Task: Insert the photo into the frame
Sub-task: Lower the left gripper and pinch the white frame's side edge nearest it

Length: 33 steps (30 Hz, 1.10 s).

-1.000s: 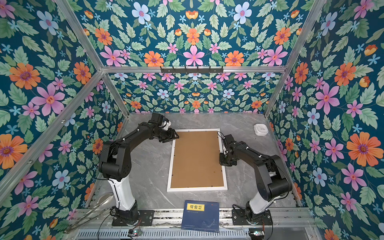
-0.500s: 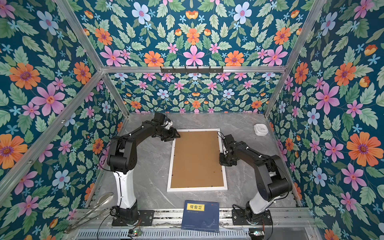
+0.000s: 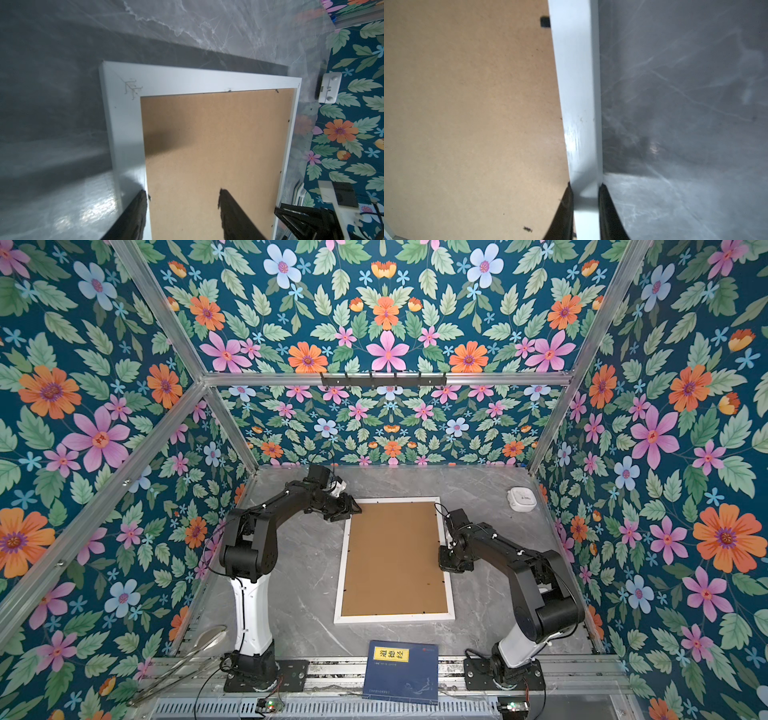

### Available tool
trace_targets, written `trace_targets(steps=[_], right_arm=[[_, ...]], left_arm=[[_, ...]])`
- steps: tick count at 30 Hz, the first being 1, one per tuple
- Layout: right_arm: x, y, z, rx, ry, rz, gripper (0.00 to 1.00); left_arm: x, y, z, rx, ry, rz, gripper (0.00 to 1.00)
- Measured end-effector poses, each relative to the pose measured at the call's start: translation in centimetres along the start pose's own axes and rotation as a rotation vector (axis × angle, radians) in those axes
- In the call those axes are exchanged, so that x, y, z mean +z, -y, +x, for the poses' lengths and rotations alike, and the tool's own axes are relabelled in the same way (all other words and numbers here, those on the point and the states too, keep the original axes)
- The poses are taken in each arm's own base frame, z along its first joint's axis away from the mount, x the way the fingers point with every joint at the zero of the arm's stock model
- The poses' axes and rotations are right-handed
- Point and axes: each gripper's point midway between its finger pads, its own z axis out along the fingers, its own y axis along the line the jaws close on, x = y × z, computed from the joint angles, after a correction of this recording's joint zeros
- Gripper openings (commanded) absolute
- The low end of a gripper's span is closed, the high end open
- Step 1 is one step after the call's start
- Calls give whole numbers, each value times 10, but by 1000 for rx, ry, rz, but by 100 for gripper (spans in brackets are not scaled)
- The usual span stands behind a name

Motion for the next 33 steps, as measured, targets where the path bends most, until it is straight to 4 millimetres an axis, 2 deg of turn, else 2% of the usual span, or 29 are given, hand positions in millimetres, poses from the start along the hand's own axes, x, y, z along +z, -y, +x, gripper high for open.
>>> trace_targets(steps=[15, 25, 30, 33], right_arm=[[-1, 0, 0, 0, 3, -1, 0], [-1, 0, 0, -2, 5, -1, 0], [-1, 0, 0, -2, 5, -2, 0], [-1, 0, 0, -2, 5, -2, 0]], left_arm=[[5, 6, 3, 20, 0, 2, 57], [20, 19, 10, 42, -29, 15, 56], [17, 20, 11, 39, -26, 9, 56], [6, 22, 14, 34, -29, -12, 57]])
